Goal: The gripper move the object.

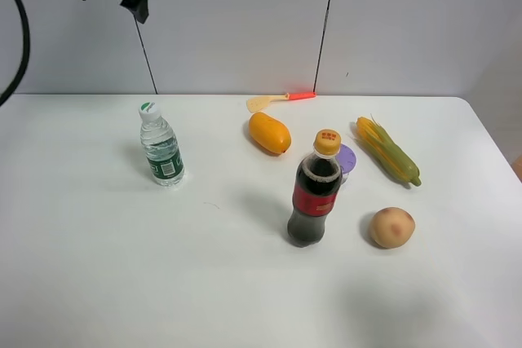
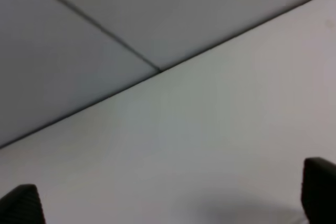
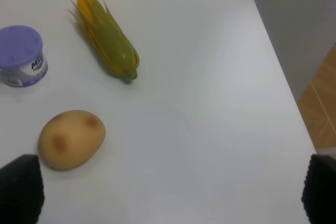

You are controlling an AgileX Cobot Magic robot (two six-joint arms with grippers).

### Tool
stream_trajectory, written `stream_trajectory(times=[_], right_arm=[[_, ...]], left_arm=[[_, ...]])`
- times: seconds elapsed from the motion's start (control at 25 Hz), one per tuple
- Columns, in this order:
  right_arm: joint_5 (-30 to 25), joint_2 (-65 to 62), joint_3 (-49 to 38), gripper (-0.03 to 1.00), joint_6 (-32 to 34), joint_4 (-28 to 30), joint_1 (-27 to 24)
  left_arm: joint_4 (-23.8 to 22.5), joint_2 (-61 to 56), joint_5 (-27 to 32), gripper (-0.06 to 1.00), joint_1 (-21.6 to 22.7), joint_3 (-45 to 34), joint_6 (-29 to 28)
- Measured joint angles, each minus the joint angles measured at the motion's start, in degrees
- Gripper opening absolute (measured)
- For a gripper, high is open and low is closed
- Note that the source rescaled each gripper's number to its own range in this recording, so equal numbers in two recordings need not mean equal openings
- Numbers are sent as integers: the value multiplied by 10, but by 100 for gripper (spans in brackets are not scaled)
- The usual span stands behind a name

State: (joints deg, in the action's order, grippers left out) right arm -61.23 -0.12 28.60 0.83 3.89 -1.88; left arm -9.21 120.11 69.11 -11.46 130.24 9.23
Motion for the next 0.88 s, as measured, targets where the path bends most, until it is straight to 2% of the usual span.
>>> stream_trajectory(times=[0.28,0.52,0.88], right_arm=[[0,0,0,100,0,0,0],[0,0,0,100,0,0,0],[0,0,0,100,0,0,0]], left_arm=[[-39,-95,-2,97,39,-214,-1],[-39,-248,-8,97,60,-410,-12],[19,-611,-198,97,68,-752,-50]])
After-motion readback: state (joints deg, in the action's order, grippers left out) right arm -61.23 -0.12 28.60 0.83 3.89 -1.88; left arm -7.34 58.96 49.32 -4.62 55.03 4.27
